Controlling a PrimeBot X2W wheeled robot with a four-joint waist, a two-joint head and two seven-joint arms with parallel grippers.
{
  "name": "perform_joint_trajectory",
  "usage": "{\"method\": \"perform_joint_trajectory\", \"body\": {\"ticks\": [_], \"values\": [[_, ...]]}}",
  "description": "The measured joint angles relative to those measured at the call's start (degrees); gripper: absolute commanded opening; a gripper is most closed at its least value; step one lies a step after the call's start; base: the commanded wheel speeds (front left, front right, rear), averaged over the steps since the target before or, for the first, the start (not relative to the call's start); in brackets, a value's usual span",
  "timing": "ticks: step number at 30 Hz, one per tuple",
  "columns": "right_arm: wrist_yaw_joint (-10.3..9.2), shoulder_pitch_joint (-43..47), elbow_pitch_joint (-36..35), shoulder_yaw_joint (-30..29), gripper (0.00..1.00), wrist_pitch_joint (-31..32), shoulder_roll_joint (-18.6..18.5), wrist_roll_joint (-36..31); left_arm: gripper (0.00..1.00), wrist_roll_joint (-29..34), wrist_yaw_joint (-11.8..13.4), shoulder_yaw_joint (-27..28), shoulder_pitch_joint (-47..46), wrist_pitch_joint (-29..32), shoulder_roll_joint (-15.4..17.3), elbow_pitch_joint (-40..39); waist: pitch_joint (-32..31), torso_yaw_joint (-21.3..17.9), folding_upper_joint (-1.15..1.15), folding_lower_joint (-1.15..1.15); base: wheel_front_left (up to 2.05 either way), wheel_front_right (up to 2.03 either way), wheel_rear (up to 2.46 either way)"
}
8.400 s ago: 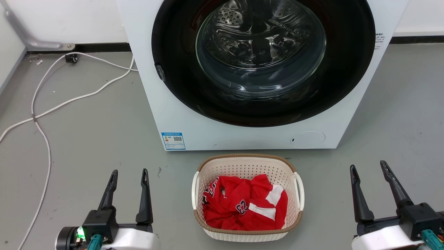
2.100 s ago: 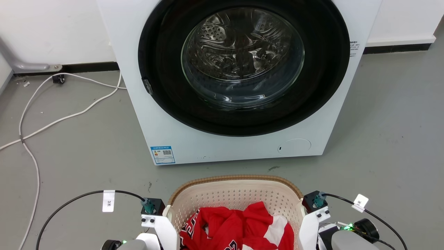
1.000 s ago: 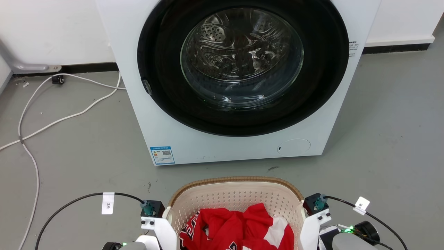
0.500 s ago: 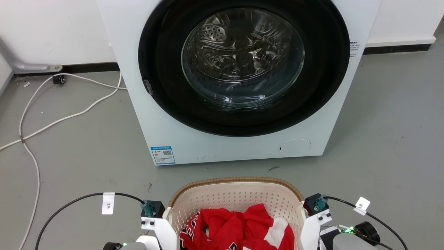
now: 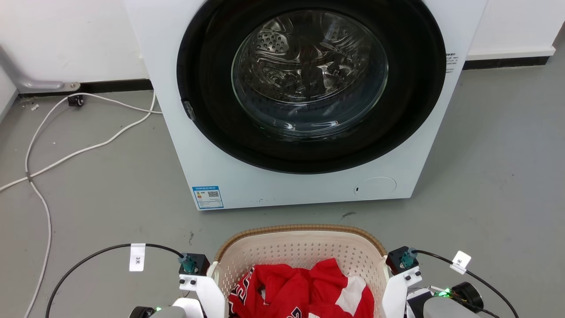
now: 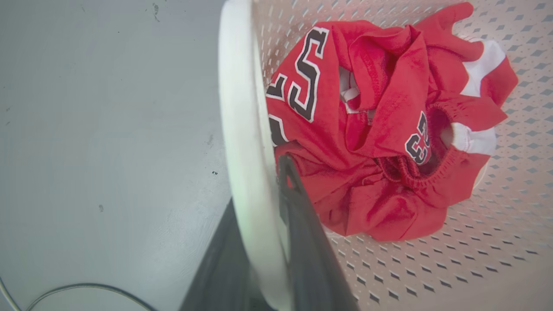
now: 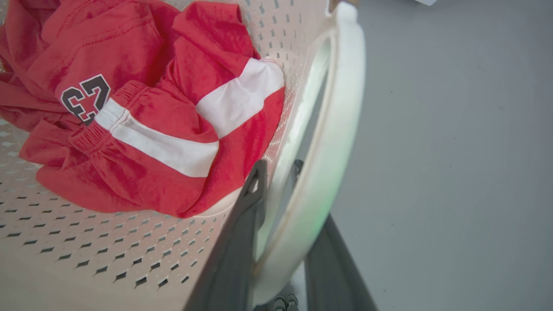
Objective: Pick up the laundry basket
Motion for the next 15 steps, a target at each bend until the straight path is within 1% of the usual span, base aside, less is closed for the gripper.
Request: {"method": "perform_joint_trajectory", "body": {"ticks": [15], "values": [[0.0,0.01,0.0,0.25,0.0,0.08,0.0,0.36,0.0,-1.38,0.0,-1.23,-0.16,-0.1,0.05,0.21,-0.45,-0.12,0.0,0.0,0.0,0.0,0.0]]}}
